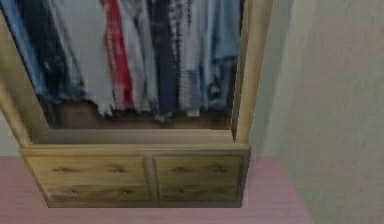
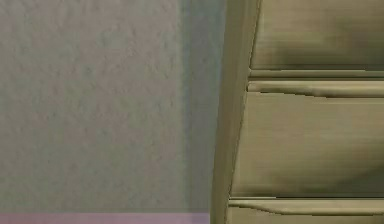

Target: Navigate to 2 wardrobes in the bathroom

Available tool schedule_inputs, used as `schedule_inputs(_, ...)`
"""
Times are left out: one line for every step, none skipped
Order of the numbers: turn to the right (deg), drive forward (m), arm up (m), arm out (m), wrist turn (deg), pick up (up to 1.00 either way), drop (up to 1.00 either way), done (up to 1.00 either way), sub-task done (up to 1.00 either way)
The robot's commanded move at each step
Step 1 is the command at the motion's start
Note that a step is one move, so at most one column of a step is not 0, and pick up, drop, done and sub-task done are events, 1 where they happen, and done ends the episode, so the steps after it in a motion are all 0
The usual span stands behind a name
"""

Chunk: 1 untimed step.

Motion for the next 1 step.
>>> schedule_inputs(33.0,0.0,0.0,0.0,0.0,0.0,0.0,0.0,0.0)
